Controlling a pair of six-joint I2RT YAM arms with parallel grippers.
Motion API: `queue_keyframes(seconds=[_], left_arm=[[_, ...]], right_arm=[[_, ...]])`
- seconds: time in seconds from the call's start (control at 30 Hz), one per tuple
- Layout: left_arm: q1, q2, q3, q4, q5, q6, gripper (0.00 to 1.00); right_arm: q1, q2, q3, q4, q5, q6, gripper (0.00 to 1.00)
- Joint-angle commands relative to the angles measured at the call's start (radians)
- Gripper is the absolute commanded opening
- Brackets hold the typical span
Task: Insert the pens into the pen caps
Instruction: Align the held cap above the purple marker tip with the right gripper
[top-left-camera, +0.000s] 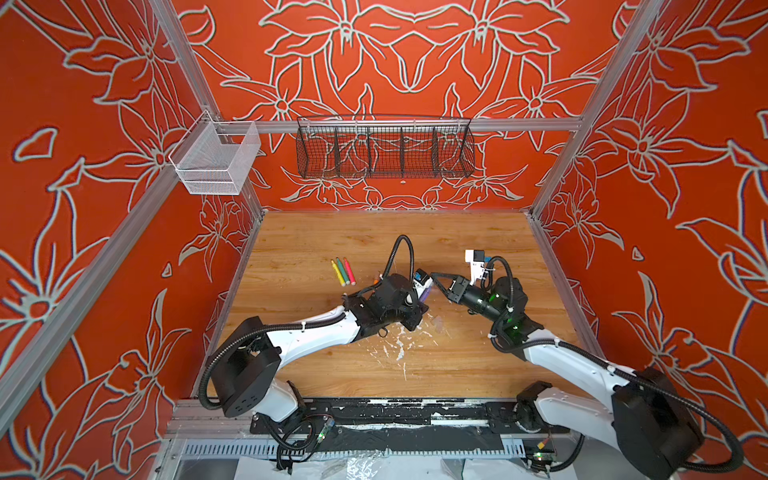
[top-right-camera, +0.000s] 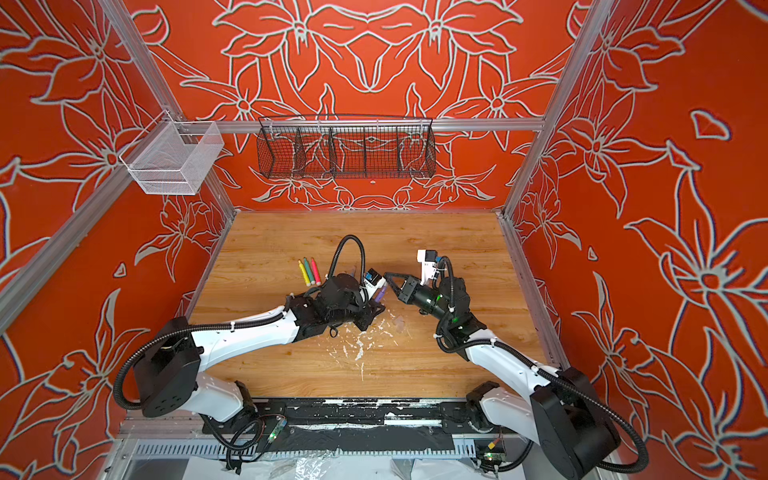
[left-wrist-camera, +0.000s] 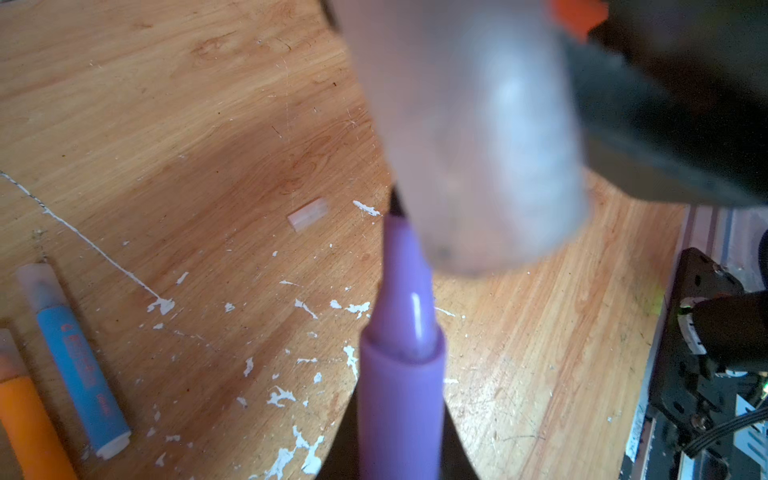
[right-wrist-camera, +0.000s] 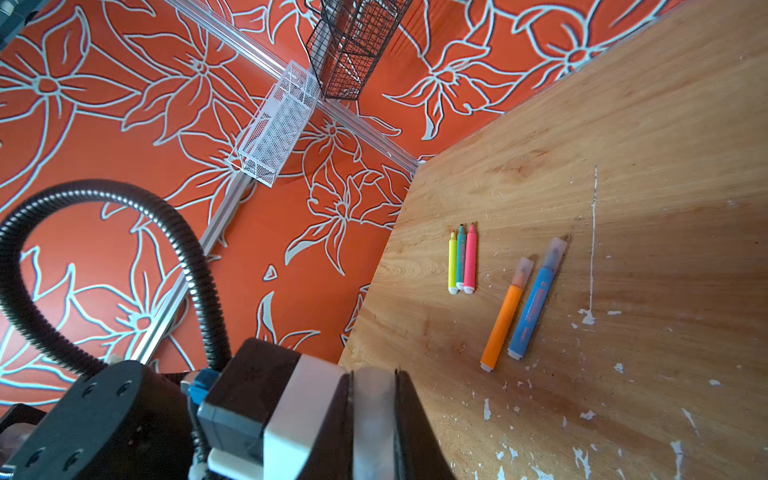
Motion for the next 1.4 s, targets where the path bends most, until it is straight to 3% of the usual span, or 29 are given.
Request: queue_keyframes(seconds=[0.0, 0.53, 1.0, 1.37], left_arm=[[-0.007, -0.004, 0.013, -0.009, -0.015, 0.003, 0.00], [-0.008, -0.030, -0.003, 0.005, 0.017, 0.009, 0.00], [-0.008, -0.036, -0.011, 0.014, 0.016, 0.006, 0.00], [-0.008, -0.036, -0.009, 0.011, 0.016, 0.004, 0.00]], right_arm=[[0.010, 0.017, 0.011, 0.027, 0.008, -0.008, 0.06], [0.009, -0.127, -0.015, -0.105, 0.147, -0.059, 0.06], [0.016, -0.056, 0.019, -0.091, 0.084, -0.081, 0.06], [0.029, -0.035, 0.016, -0.081, 0.102, -0.075, 0.06]])
